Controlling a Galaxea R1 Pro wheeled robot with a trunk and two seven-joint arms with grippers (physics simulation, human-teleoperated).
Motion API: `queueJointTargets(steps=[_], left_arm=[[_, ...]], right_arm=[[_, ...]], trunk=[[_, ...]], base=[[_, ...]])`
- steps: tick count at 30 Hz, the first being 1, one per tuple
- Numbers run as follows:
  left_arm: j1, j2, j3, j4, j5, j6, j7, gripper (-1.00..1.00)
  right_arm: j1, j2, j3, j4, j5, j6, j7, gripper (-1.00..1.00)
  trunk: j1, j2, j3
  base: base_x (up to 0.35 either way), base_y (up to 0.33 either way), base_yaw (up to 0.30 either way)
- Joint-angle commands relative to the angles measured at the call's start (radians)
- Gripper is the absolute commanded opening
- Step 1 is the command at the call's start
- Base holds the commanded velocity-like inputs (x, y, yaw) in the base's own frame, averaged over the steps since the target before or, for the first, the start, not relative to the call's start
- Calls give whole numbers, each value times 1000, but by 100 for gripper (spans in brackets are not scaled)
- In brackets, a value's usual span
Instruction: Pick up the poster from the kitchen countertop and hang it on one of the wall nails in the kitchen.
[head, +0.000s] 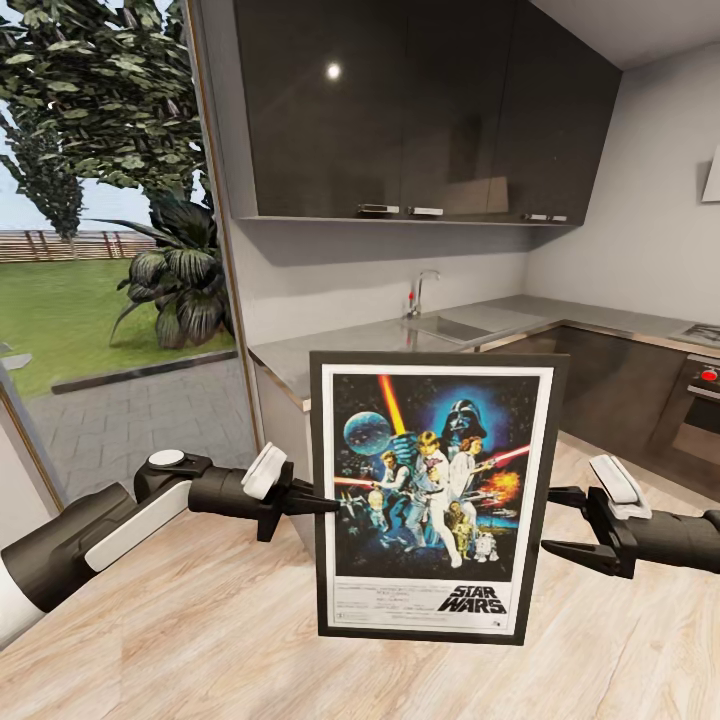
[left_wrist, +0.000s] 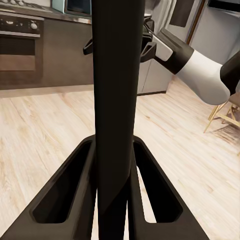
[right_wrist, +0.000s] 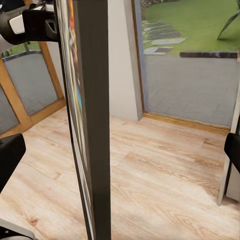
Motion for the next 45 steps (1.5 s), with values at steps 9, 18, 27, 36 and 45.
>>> queueJointTargets(steps=[9, 18, 27, 36, 45], left_arm=[[-2, 1, -3, 0, 11, 9, 0, -100], [-2, 1, -3, 0, 11, 9, 0, -100], [-2, 1, -3, 0, 11, 9, 0, -100], [-2, 1, -3, 0, 11, 9, 0, -100], [-2, 1, -3, -9, 11, 9, 0, -100]], right_arm=[[-1, 1, 0, 0, -3, 10, 3, 100], [-1, 2, 1, 0, -3, 10, 2, 100], [-2, 5, 7, 0, -3, 11, 1, 100], [-2, 6, 21, 0, -3, 10, 0, 100], [-1, 6, 23, 0, -3, 11, 0, 100]], trunk=[[0, -1, -1], [0, -1, -1], [0, -1, -1], [0, -1, -1], [0, -1, -1]], base=[[0, 0, 0], [0, 0, 0], [0, 0, 0], [0, 0, 0], [0, 0, 0]])
